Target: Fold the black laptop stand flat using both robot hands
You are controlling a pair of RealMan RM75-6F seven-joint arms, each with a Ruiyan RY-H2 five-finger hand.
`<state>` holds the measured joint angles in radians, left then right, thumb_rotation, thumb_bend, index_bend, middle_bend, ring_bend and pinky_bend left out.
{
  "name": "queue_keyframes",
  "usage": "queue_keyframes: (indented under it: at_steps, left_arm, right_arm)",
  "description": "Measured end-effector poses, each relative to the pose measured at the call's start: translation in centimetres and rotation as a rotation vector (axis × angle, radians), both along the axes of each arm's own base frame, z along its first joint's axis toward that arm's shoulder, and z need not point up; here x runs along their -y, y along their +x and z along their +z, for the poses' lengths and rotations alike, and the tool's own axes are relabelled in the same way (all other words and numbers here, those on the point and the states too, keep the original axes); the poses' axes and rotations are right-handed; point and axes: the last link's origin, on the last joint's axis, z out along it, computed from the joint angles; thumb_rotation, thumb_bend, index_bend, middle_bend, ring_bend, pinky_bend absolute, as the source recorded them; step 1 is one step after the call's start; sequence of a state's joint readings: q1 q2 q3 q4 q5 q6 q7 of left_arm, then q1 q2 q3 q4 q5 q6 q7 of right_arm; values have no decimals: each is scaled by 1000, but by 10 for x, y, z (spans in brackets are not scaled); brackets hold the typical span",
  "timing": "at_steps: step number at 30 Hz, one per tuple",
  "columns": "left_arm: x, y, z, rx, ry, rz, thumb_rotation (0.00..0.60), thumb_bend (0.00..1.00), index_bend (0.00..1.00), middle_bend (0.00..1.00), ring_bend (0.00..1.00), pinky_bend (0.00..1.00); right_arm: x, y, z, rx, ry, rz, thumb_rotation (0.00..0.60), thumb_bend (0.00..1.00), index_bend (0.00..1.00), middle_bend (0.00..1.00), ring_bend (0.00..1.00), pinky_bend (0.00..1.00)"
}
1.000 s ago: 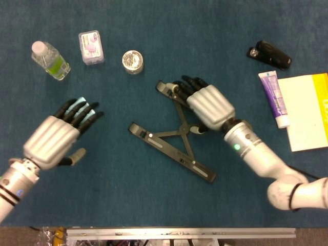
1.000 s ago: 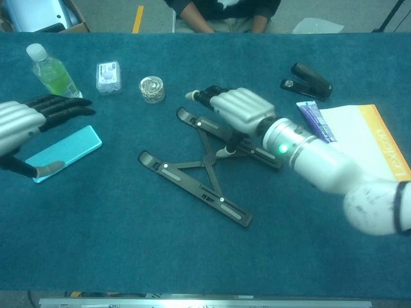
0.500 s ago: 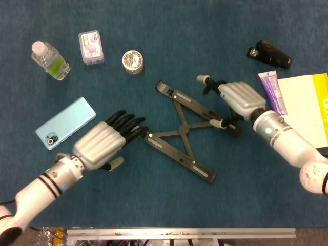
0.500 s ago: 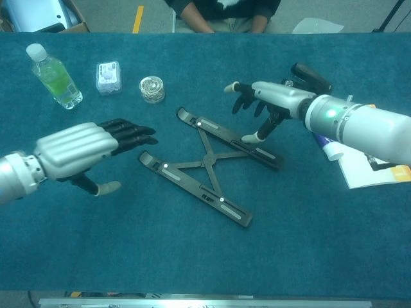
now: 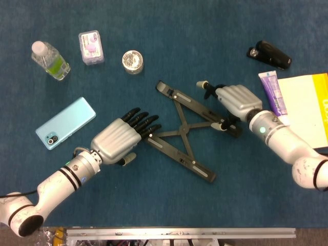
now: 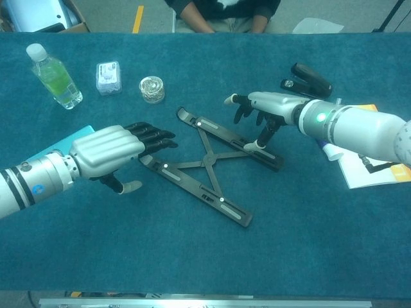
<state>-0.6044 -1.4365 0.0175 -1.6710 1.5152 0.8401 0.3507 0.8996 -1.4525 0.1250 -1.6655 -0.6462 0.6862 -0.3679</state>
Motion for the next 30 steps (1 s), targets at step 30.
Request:
queue_keyframes:
  at_steps: [30]
  left_arm:
    - [-10,5,-32,9,6,23,600,341,0,0,0,0]
  right_arm:
    - [-7,7,-17,-69,25,7,600,203,0,220,131,294]
